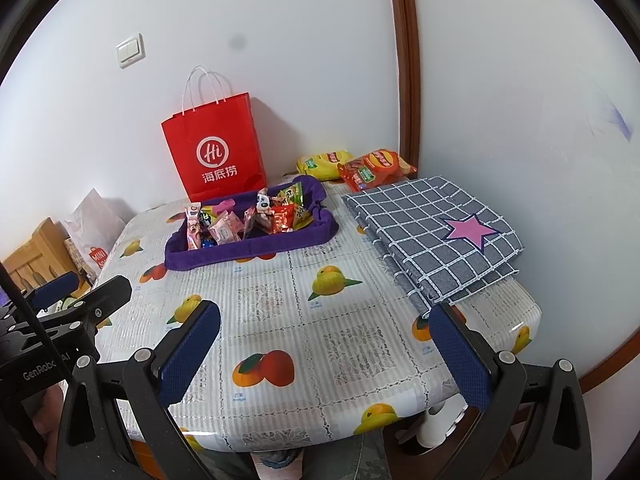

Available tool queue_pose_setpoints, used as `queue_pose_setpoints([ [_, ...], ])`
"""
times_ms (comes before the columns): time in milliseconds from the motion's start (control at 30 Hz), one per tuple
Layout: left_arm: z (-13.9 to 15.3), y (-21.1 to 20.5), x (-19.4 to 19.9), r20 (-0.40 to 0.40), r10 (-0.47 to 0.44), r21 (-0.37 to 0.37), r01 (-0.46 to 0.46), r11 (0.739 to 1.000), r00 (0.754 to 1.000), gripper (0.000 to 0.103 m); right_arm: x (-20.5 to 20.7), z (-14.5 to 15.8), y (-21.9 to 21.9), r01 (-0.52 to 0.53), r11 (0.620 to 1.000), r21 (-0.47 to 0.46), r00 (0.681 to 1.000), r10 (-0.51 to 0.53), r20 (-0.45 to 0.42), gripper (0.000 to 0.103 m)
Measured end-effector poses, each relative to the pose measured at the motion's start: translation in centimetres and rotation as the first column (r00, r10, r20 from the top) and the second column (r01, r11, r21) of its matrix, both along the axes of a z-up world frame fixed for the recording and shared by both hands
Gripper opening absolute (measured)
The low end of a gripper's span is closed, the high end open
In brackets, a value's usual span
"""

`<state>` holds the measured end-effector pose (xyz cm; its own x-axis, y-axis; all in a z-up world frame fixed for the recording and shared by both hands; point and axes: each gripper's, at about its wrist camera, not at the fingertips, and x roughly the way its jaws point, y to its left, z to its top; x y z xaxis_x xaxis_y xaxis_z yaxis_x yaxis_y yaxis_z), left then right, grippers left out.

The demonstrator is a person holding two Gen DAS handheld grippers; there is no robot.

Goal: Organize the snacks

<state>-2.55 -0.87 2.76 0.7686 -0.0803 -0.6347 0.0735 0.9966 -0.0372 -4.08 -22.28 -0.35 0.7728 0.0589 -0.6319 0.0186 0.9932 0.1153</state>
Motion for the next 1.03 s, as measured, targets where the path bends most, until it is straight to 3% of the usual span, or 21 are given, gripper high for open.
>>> queue_pose_setpoints([
  [1033, -0.9, 0.0, 1.4, 0.003, 0.021, 0.007, -0.021, 1.0, 1.0, 0.094, 0.4, 0.1, 0.7, -0.023, 1.0, -0.004, 1.0, 0.023, 0.011, 0.103],
])
